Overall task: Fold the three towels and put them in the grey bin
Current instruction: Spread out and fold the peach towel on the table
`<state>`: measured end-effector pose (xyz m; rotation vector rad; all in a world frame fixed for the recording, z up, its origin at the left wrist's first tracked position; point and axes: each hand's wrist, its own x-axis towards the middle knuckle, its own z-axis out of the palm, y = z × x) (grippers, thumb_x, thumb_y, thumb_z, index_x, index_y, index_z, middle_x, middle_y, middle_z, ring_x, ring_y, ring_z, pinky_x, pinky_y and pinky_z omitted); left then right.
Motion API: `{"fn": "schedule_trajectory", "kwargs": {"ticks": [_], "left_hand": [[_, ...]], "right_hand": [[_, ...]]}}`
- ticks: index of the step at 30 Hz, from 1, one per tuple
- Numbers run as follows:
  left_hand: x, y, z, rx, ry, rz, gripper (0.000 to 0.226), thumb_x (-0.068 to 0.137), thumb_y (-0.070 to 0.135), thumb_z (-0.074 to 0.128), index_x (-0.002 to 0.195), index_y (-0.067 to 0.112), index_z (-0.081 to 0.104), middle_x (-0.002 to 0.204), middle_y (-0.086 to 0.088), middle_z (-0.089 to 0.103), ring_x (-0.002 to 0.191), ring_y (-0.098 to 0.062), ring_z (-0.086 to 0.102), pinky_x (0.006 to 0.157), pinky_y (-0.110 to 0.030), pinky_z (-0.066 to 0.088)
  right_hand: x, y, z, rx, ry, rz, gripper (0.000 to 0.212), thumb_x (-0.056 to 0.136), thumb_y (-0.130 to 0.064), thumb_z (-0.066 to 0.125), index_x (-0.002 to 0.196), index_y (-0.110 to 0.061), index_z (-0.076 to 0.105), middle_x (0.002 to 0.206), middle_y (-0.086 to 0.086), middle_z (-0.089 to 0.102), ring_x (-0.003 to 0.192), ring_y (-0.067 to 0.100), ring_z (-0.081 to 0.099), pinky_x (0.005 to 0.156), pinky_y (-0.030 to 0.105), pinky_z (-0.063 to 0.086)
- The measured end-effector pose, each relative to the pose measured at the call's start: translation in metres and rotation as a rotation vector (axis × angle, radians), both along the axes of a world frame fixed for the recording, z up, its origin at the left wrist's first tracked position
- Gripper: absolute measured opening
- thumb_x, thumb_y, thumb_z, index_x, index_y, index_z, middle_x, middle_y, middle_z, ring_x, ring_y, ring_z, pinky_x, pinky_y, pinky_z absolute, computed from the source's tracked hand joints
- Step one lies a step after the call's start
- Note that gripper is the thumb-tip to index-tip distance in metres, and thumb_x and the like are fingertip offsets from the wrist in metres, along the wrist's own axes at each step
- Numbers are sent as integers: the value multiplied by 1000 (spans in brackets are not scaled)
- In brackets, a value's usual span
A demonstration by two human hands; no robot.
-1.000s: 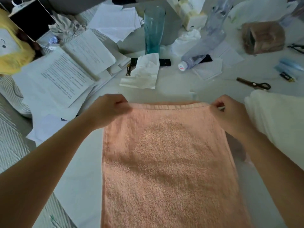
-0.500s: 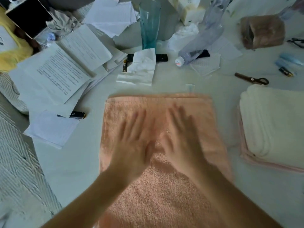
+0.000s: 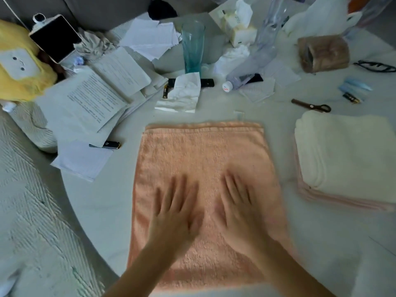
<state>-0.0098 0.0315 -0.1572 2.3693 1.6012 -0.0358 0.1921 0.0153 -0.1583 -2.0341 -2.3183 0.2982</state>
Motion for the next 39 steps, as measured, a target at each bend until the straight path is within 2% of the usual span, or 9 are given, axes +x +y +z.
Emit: {"fn": "schedule_trajectory", "kwargs": {"ticks": [3, 8, 11, 14, 20, 24, 27, 31, 39], "left_hand": [[-26, -23, -4, 16, 41, 57, 73, 100, 66, 17, 161, 29, 0, 170, -2, -7, 156, -27, -5, 121, -60, 13], [-45, -33, 7, 18, 31, 203, 69, 100, 62, 8, 157, 32, -16, 166, 1, -23, 153, -22, -20, 123, -58, 2], [-21, -71, 7, 26, -8, 119, 69, 102, 58, 13, 159, 27, -10, 168, -4, -16, 154, -27, -16, 122, -58, -2], [-19, -122, -2, 37, 48, -44, 66, 104, 58, 14, 160, 28, -3, 169, -4, -8, 155, -28, -8, 121, -61, 14], [-77, -141, 8, -44, 63, 49, 75, 100, 66, 16, 159, 28, -10, 168, -3, -15, 154, -25, -14, 124, -55, 9], [-95, -163, 21, -104, -118, -65, 88, 85, 56, 64, 157, 21, 29, 168, -1, 16, 156, -20, 7, 120, -53, 23], [-92, -175, 21, -17, -158, -18, 71, 74, 13, 86, 139, 14, 58, 153, -7, 47, 145, -29, 36, 106, -59, 45], [-82, -169, 17, 107, -157, 42, 45, 85, 12, 68, 130, 17, 64, 140, -9, 58, 131, -37, 50, 102, -59, 41], [-71, -162, 20, 128, -149, 185, 42, 82, 20, 36, 106, 16, 70, 120, -6, 65, 108, -36, 55, 92, -56, 39]], "right_hand": [[24, -20, -3, -38, -98, -48, 81, 99, -62, 18, 159, -11, -1, 168, 9, -7, 154, 25, -8, 123, 52, 12], [51, -21, 6, -90, -101, -264, 83, 96, -60, 10, 158, -5, -2, 167, 15, -3, 154, 29, -4, 124, 53, 8], [27, -66, -1, -13, -41, -78, 77, 97, -53, 26, 158, -6, 15, 167, 13, 11, 154, 30, 8, 122, 53, 15], [40, -112, -9, 20, -69, 75, 73, 99, -57, 24, 159, -15, 18, 168, 10, 11, 154, 29, 7, 121, 54, 18], [104, -135, 3, -96, 22, -49, 72, 95, -52, 26, 159, -20, 19, 168, 10, 8, 152, 37, 13, 119, 56, 18], [128, -165, 12, -155, 107, 208, 72, 91, -46, 46, 158, -27, 25, 169, 1, 5, 155, 27, 5, 121, 52, 16], [135, -170, 14, 4, 136, 248, 53, 92, -31, 54, 142, -14, 55, 157, 10, 40, 141, 34, 41, 107, 55, 42], [133, -161, 12, 185, 112, 246, 38, 95, -25, 49, 125, -13, 70, 137, 12, 60, 119, 35, 61, 91, 49, 52], [130, -164, 9, 192, 141, 230, 49, 76, -1, 59, 123, -14, 67, 135, 8, 57, 119, 27, 53, 95, 39, 44]]}}
